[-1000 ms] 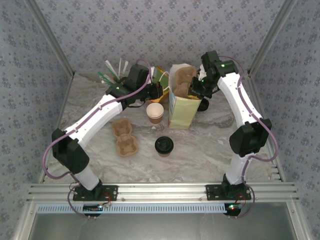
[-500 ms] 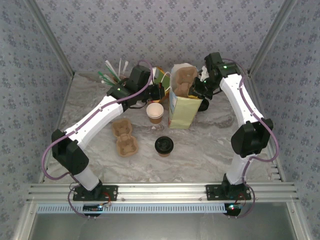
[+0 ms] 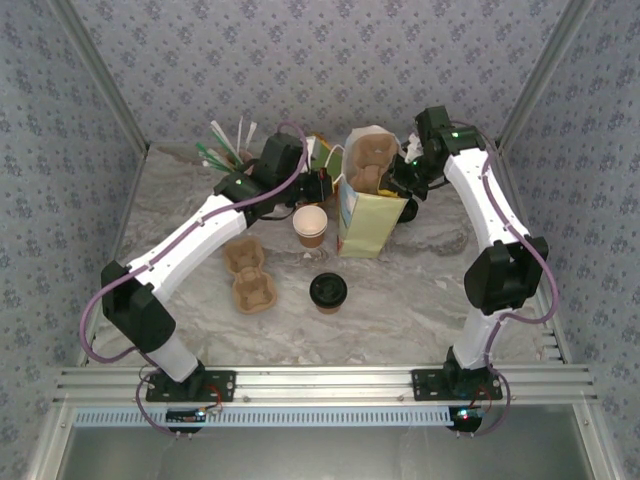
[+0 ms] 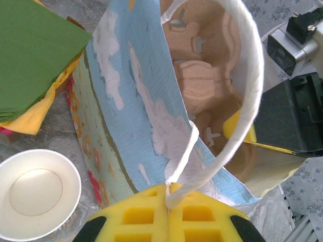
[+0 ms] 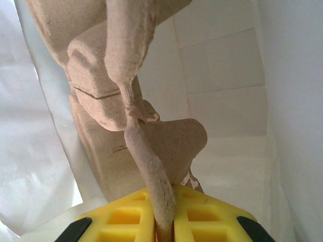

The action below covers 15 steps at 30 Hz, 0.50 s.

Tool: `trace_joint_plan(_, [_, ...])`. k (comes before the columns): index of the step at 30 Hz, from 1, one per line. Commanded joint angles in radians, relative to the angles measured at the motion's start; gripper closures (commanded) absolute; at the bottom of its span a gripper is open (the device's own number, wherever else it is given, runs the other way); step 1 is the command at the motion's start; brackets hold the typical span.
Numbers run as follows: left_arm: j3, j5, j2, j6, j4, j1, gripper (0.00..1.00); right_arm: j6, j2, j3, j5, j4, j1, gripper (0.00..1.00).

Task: Pack the takeout coffee

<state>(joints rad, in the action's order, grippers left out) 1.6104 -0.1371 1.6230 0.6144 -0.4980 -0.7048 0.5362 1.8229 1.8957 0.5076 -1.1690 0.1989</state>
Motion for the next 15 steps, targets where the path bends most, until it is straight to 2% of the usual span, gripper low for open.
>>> trace_joint_plan(1, [0.002,0.009,-0.037,0.003,0.013,-0.024,1.00,0.027,-0.018,-0.010,0.022,0.003,-0.013,0.88])
trace_joint_plan(15, [0.034,0.062,-0.020,-0.011,0.001,-0.076,1.00,0.028,-0.020,-0.050,0.048,0.009,-0.035,0.86])
